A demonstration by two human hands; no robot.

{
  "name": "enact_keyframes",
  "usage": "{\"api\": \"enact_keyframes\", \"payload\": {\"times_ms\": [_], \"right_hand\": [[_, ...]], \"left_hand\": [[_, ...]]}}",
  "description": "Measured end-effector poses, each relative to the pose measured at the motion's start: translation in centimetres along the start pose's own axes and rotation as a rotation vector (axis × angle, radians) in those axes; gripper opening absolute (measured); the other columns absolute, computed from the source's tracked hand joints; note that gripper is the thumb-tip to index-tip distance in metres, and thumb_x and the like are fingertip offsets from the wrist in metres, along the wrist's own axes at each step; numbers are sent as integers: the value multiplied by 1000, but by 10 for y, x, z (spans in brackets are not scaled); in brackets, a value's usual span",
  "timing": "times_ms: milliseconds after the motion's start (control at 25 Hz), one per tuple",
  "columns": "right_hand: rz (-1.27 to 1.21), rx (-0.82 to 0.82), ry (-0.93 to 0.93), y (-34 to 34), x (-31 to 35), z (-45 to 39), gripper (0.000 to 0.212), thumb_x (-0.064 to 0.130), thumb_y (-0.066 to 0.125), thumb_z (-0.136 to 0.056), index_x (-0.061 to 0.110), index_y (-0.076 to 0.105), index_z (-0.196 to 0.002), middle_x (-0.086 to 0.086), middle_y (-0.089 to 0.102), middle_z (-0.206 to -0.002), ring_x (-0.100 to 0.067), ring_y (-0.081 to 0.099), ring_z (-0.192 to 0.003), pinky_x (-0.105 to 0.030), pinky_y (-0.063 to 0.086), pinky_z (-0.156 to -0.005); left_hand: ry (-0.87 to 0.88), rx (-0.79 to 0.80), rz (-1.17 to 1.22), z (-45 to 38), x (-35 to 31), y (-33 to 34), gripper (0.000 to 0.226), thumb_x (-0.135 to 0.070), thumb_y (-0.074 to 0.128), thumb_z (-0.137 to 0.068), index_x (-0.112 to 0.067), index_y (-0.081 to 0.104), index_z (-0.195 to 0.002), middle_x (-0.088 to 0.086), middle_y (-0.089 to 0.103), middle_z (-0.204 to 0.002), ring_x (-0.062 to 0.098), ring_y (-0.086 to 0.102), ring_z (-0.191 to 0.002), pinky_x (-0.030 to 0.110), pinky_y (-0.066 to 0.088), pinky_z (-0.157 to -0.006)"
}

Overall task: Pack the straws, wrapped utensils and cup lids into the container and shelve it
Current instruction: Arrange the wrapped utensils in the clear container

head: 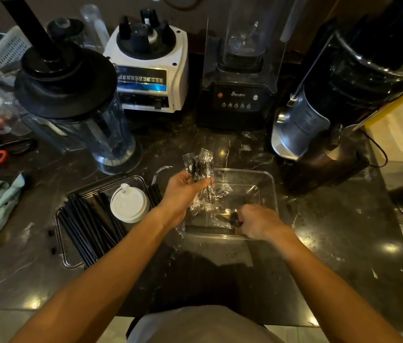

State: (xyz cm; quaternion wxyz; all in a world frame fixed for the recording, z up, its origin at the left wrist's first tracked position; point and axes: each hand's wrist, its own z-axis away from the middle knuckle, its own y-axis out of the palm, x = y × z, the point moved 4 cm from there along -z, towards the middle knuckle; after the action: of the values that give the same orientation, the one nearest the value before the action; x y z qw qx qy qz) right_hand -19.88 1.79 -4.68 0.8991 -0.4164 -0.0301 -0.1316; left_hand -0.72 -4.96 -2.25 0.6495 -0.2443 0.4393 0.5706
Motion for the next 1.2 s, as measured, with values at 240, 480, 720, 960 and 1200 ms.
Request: {"api": "enact_keyframes", "payload": {"times_ms": [240, 480, 720, 960, 1200], "right_hand": [[107, 18, -32, 9, 11, -16, 21, 18, 71, -93, 13, 68, -113, -4, 69, -116, -25, 65, -110, -39, 52, -96], [-552, 122, -71, -3, 2, -28, 14, 8, 72, -91, 16, 64, -101, -6, 69, -100, -20, 65, -88, -31, 50, -71], [-186, -15, -255, -21, 27, -34, 32, 14, 65, -97, 31, 61, -124, 8, 64, -94, -9, 63, -83, -26, 47, -68], [200, -94, -360, -11, 61, -35, 48, -1, 59, -94, 16, 52, -138, -8, 70, -103, -25, 68, -99, -42, 53, -99], [225, -125, -333, -8, 48, -26, 27, 9, 64, -95, 18, 69, -120, -6, 57, -135, -24, 67, -110, -44, 50, -105]], "left_hand": [[-2, -23, 14, -3, -4, -6, 9, -7, 72, -92, -12, 72, -99, 13, 79, -108, 17, 74, -109, 23, 46, -89], [-15, -51, 31, -4, -7, -10, 23, -6, 74, -91, -22, 69, -76, 7, 80, -98, 8, 75, -99, 16, 47, -80], [17, -120, 111, -4, -17, -30, 20, -5, 73, -91, -18, 74, -76, 14, 79, -101, 26, 75, -101, 42, 53, -97], [34, -140, 153, 2, -17, -41, 12, 0, 69, -93, -11, 74, -92, 9, 80, -93, 17, 77, -82, 31, 58, -77], [-25, -115, 168, 4, -5, -37, 16, 1, 67, -94, 0, 71, -109, 24, 76, -108, 27, 77, -91, 42, 64, -83]]}}
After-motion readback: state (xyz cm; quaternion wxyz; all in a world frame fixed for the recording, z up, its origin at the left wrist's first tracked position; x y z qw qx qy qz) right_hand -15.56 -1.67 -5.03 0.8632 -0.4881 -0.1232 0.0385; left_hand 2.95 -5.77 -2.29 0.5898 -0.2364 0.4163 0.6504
